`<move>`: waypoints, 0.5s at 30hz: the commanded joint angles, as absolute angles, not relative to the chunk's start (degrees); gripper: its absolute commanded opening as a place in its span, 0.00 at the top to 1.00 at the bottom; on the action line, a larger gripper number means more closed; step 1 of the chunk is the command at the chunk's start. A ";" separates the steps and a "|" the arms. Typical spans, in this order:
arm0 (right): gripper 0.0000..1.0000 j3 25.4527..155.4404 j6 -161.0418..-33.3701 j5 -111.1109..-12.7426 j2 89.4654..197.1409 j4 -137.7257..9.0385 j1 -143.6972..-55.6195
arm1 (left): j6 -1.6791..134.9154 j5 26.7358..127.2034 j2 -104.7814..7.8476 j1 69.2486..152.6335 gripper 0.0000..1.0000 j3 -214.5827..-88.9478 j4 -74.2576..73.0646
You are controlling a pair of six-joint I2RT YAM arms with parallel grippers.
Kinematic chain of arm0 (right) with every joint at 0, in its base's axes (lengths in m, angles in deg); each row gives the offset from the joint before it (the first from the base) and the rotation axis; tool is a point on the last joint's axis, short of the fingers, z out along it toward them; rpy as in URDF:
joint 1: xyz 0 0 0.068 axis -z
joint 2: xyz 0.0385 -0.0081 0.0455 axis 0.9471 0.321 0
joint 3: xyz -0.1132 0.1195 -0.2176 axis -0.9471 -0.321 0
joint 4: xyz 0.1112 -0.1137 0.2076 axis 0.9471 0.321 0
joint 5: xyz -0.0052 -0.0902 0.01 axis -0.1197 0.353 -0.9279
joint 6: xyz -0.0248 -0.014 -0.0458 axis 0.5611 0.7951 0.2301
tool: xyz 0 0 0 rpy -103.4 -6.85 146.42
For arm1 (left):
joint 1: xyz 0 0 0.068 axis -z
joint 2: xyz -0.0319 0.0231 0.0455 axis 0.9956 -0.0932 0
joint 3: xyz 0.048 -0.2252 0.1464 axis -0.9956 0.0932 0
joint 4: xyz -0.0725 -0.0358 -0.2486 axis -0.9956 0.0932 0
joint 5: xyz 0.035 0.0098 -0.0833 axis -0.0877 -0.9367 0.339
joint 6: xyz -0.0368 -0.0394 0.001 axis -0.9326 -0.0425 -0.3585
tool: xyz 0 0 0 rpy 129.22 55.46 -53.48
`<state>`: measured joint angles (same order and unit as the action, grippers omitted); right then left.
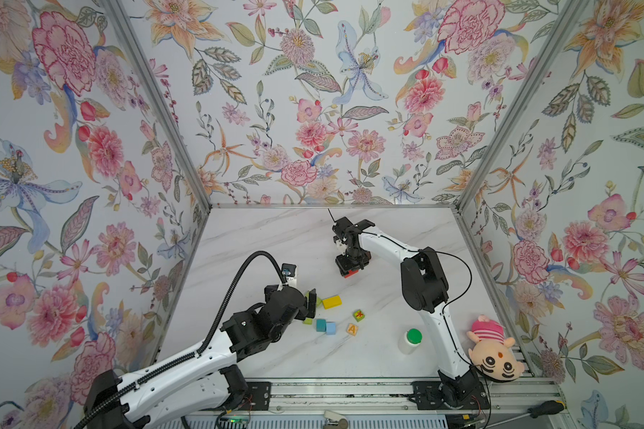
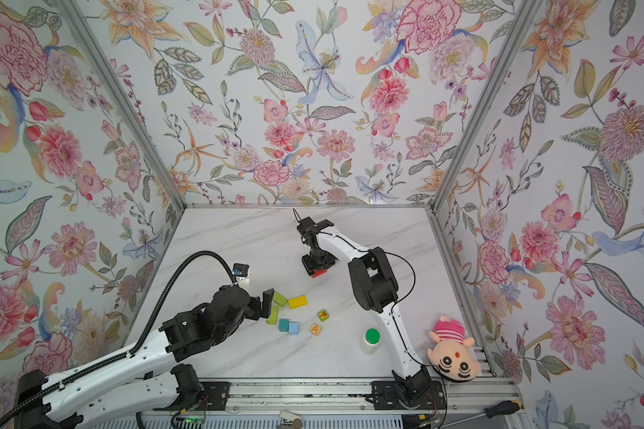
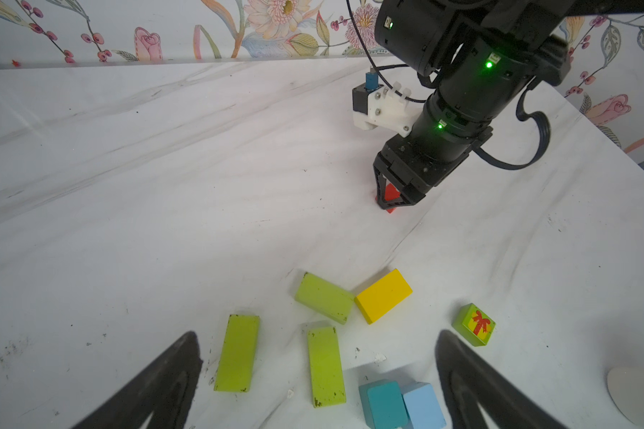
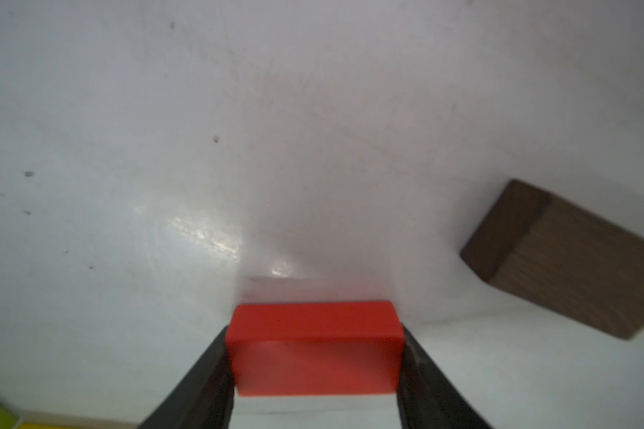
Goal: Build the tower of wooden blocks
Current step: 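Close the right gripper on the red block and lift it, then carry the red block with the right gripper and set it against the brown block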
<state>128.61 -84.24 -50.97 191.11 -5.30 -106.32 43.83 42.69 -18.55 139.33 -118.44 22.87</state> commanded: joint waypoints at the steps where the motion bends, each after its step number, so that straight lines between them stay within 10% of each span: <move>1: 0.52 124.65 -85.25 -50.18 189.97 -4.30 -105.65 | 45.78 41.71 -18.91 138.62 0.01 -119.27 22.11; 15: 0.54 118.21 -92.82 -48.93 185.30 -8.02 -99.80 | 51.12 46.09 -26.09 135.82 0.01 -123.66 18.94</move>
<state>119.80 -89.72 -50.09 186.00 -8.27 -101.41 48.50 44.90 -25.06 136.86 -121.26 20.62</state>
